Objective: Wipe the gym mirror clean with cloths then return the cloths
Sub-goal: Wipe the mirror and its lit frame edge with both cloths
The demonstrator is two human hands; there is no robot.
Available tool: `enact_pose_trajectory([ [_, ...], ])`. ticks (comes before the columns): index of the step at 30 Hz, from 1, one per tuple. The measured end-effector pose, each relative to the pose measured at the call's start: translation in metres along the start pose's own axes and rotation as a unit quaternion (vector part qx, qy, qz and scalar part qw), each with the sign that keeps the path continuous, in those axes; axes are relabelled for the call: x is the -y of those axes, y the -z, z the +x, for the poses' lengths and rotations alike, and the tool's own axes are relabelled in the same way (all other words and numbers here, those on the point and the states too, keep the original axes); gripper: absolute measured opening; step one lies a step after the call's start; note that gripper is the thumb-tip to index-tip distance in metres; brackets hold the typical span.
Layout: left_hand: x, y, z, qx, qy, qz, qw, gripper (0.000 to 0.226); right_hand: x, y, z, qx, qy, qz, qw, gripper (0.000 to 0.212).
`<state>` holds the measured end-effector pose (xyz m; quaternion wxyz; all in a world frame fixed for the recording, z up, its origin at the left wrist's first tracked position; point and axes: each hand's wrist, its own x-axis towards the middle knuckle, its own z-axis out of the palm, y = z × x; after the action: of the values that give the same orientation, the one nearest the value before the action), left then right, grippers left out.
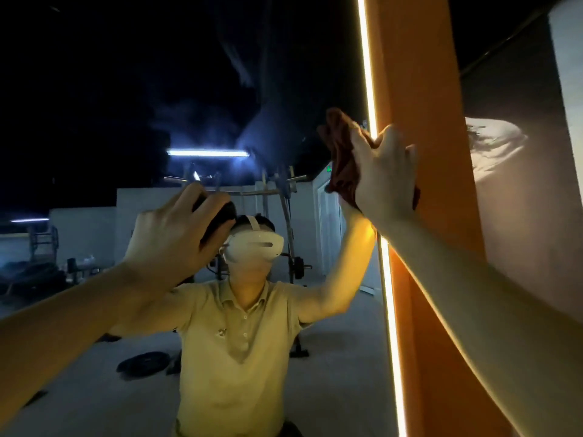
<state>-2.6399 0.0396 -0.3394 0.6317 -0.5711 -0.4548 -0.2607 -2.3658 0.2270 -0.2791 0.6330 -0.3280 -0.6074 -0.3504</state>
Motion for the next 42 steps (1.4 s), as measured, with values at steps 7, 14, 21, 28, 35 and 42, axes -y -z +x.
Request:
enact_pose_trajectory([
  [7, 0.009, 0.009, 0.02, -0.044, 0.016, 0.005, 0.999, 0.045, 0.109, -0.001, -0.068, -0.052, 0.018, 0.148, 0.987, 0.054],
  [14, 0.041, 0.005, 0.033, -0.048, 0.013, 0.042, 0.998, 0.047, 0.03, -0.011, 0.018, -0.049, 0.066, 0.095, 0.992, 0.048],
  [21, 0.043, 0.009, 0.036, -0.099, 0.069, -0.095, 0.988, 0.035, 0.16, -0.008, -0.011, -0.071, -0.084, 0.156, 0.982, 0.058],
  [28, 0.051, 0.01, 0.04, -0.081, 0.06, -0.034, 0.994, 0.033, 0.098, 0.004, -0.006, -0.048, 0.141, 0.119, 0.982, 0.045],
  [35, 0.063, 0.031, 0.029, -0.075, 0.01, -0.032, 0.997, 0.044, 0.109, -0.007, 0.047, -0.065, -0.21, 0.101, 0.97, 0.058],
  [42, 0.09, 0.033, 0.04, -0.115, 0.135, -0.01, 0.984, 0.031, 0.193, 0.002, -0.038, -0.022, 0.232, 0.156, 0.96, 0.054],
])
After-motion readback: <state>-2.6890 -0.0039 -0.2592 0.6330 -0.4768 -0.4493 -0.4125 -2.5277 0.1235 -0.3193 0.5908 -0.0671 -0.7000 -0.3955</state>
